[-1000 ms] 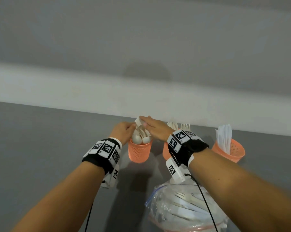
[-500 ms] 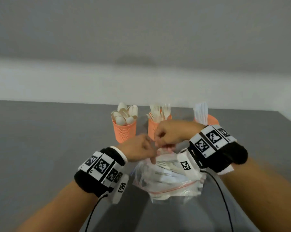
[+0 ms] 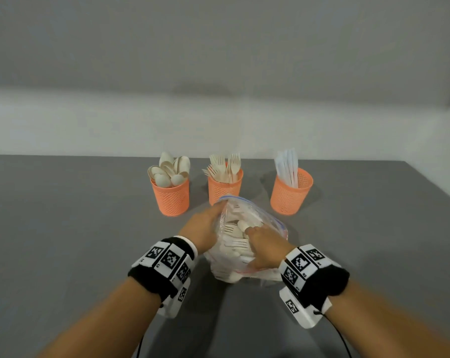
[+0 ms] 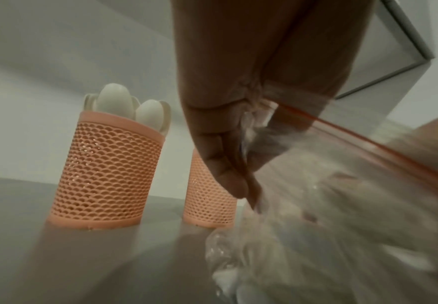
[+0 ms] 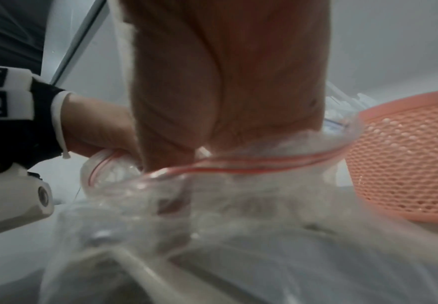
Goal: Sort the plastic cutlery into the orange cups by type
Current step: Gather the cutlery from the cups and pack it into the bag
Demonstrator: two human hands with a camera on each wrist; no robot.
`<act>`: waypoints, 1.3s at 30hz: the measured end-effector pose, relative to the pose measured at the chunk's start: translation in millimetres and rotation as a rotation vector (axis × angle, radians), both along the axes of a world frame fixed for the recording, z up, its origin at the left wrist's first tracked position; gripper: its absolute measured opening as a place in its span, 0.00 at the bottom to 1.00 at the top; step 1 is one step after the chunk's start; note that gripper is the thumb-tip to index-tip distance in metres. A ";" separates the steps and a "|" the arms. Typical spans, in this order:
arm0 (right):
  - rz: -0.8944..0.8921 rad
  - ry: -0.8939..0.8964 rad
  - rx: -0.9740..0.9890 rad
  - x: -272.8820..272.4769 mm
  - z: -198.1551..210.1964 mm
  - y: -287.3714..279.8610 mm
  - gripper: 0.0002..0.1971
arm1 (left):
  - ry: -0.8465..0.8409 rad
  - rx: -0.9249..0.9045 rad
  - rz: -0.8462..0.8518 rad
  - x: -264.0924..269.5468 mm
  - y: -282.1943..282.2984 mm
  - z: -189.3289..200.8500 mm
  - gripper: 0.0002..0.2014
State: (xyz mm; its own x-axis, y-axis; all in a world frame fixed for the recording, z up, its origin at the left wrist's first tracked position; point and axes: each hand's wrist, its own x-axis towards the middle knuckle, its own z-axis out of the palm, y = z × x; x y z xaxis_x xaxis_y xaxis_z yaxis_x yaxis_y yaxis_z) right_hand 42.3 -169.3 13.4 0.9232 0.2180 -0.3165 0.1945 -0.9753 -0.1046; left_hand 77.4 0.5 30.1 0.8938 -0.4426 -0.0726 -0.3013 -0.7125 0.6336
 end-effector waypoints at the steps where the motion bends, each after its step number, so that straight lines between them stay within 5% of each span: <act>1: 0.027 0.008 -0.034 0.4 -0.8 0.4 0.34 | -0.020 -0.018 0.002 -0.4 -0.5 0.0 0.34; 10: -0.034 -0.029 0.106 16.0 -4.2 -9.2 0.39 | 0.199 -0.336 0.227 -2.2 3.8 -20.0 0.26; 16: -0.059 0.031 0.200 20.4 -6.8 -18.3 0.28 | 0.218 0.123 0.097 -3.7 8.1 -23.7 0.43; 19: -0.027 0.122 0.183 22.5 -9.4 -14.4 0.35 | 0.189 0.157 0.112 -7.4 -0.3 -26.4 0.44; 21: -0.040 0.143 0.227 23.5 -8.9 -12.7 0.34 | 0.134 0.099 0.101 -10.2 -4.3 -25.5 0.41; 26: -0.031 0.062 0.366 19.6 -5.4 -10.8 0.12 | 0.241 -0.340 0.199 -11.8 4.6 -13.3 0.44; 29: -0.014 -0.017 0.492 18.1 -6.5 -11.0 0.13 | 0.272 -0.476 0.266 -14.7 5.5 -4.0 0.43; 31: -0.010 -0.103 0.561 14.0 -6.9 -8.5 0.07 | 0.259 -0.337 0.246 -12.6 7.5 -0.7 0.40; 35: 0.094 -0.217 0.638 0.3 -14.6 -3.5 0.17 | 0.309 0.055 0.251 -6.2 17.3 0.6 0.38; 39: 0.105 -0.273 0.652 -7.1 -11.2 3.2 0.25 | 0.348 -0.067 0.218 -6.3 18.9 1.8 0.37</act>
